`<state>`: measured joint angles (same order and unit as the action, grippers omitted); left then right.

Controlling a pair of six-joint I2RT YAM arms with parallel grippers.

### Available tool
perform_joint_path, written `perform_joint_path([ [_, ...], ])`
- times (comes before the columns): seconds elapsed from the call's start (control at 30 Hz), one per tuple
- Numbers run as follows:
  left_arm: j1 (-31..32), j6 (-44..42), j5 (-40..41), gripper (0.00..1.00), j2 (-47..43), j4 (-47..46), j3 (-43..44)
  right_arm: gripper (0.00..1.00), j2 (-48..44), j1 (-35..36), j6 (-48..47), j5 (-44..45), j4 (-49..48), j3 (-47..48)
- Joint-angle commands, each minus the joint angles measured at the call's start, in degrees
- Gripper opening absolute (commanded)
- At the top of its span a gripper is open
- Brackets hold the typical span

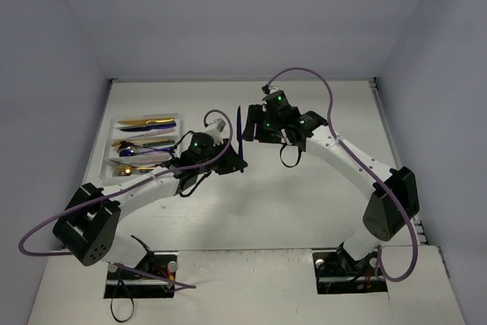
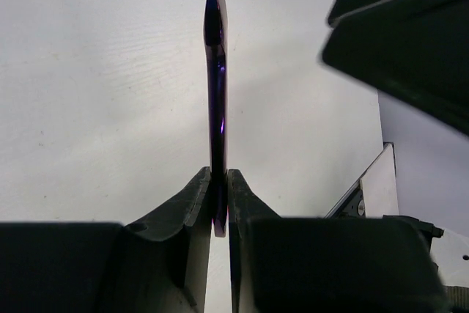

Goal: Sort the eating utensils into containers

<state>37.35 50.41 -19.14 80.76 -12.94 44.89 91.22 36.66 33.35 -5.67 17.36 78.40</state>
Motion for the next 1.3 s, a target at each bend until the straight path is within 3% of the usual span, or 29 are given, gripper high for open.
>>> perform_joint_path([
  [0.0,-1.09,3.31,2.10,0.00,-4.32,-6.19,-0.61,0.66,-6.23,-3.44,-1.33,3.41,-1.47,-1.66],
  [0.23,-5.11,9.90,4.39,0.00,-7.34,-7.10,-3.49,0.85,-14.58,-12.17,-4.95,3.57,-1.12,-7.46],
  [0.63,-23.44,33.74,17.26,0.00,-11.59,-9.21,-5.08,0.94,-27.92,-16.18,-12.07,8.21,2.93,-11.60],
  [0.87,-30.44,44.54,23.54,0.00,-3.30,-11.53,0.32,0.97,-32.90,-16.88,-15.15,9.27,4.61,-12.88],
  [1.27,-34.10,50.62,28.31,0.00,7.76,-12.99,8.53,1.00,-35.67,-17.21,-19.09,12.18,5.73,-14.13],
])
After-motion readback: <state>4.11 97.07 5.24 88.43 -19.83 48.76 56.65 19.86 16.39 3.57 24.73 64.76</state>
